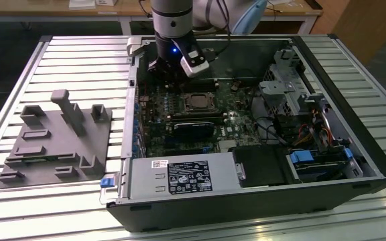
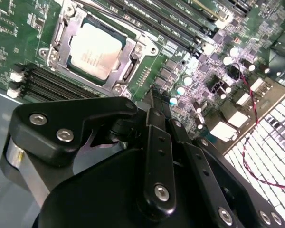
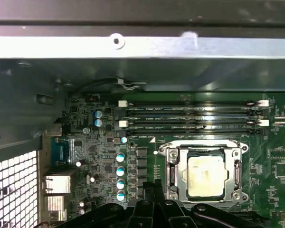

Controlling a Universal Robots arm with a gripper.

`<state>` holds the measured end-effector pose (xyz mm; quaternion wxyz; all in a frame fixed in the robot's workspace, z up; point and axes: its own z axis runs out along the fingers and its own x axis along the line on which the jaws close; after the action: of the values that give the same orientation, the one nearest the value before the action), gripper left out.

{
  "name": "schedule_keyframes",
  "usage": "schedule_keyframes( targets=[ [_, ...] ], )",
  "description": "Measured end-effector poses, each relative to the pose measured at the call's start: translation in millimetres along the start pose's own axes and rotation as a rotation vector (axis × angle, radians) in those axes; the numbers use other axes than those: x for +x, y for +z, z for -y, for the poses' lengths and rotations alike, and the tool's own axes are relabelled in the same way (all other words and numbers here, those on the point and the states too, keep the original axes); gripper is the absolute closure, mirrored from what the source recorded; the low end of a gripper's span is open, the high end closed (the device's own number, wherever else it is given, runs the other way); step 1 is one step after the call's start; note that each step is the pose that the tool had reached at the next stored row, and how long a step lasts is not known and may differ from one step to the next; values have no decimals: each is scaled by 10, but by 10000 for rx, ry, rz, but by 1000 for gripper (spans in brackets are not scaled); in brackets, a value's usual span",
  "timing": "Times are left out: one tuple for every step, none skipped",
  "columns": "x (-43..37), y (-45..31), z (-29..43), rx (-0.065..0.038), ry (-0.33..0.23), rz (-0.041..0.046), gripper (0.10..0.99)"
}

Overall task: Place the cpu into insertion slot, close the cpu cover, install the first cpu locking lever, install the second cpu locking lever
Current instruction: 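Install the first cpu locking lever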

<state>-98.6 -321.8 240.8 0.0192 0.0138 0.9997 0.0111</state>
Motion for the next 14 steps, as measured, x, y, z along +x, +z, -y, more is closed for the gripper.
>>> schedule_keyframes(
  targets=[
    [1, -7, 0, 1, -1, 1, 980],
    [1, -15, 0, 0, -2, 7, 980],
    [1, -28, 0, -1, -2, 16, 980],
    [1, -44, 0, -2, -1, 27, 980],
    [0, -60, -1, -4, -2, 38, 980],
    [0, -75, -1, -5, -2, 51, 980],
    [0, -91, -2, -5, -2, 65, 980],
    [1, -101, -2, -5, -1, 78, 980],
    [3, -104, -2, -16, -1, 91, 980],
    [6, -105, -2, -61, 0, 99, 980],
    [10, -105, -2, -139, 2, 100, 980],
    [18, -105, -2, -231, 6, 99, 980],
    [29, -106, -1, -331, 13, 97, 980],
    [40, -106, -1, -413, 15, 97, 980]
  ],
)
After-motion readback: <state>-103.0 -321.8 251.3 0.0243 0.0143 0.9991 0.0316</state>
